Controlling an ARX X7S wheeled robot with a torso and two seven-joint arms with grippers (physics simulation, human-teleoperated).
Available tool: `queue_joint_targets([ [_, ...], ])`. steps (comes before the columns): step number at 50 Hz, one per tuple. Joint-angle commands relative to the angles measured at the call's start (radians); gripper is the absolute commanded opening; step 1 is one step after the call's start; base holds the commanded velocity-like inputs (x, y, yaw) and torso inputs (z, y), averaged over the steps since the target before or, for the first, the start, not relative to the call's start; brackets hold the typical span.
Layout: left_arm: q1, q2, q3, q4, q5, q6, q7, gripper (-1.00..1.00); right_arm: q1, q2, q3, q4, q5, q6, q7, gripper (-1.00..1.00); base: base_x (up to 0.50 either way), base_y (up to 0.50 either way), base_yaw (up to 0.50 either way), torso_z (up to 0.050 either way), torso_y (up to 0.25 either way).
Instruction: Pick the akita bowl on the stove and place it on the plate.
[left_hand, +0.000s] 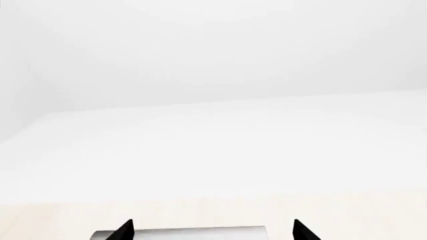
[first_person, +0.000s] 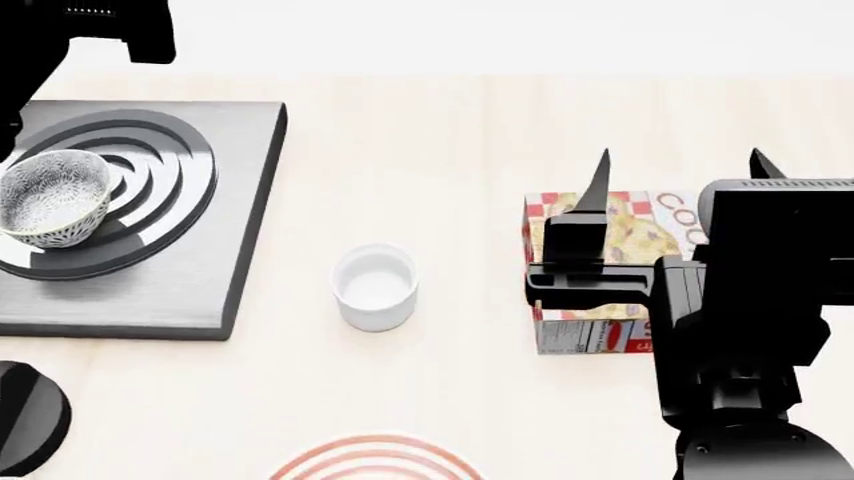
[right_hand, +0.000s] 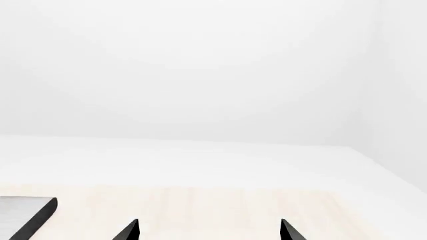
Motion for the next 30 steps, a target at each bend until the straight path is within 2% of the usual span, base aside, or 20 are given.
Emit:
queue_joint_targets([
  [1, -0.001, -0.003, 0.006, 0.009, 0.002, 0.002, -0.004, 1.0, 0.0, 0.003, -0.002, 0.004, 0.004, -0.005, 0.003, 1.0, 0.0, 0.0, 0.0, 0.0, 0.0],
  [4, 0.002, -0.004, 0.015, 0.002, 0.011, 0.024, -0.001, 1.0, 0.001, 0.003, -0.002, 0.001, 0.006, -0.002, 0.005, 1.0, 0.0, 0.0, 0.0, 0.0, -0.038],
  [10, 0.005, -0.006, 0.008, 0.017, -0.005, 0.009, 0.008, 1.0, 0.003, 0.004, -0.003, -0.004, 0.01, 0.005, 0.009, 1.0, 0.0, 0.0, 0.0, 0.0, -0.239],
  [26, 0.019, -0.012, 0.024, 0.029, 0.002, 0.009, 0.003, 1.0, -0.003, 0.008, -0.004, -0.002, 0.015, -0.004, 0.012, 1.0, 0.0, 0.0, 0.0, 0.0, -0.003],
  [30, 0.017, -0.01, 0.024, 0.014, 0.001, 0.012, 0.004, 1.0, 0.0, 0.009, -0.005, -0.001, 0.017, -0.002, 0.013, 1.0, 0.0, 0.0, 0.0, 0.0, -0.148],
])
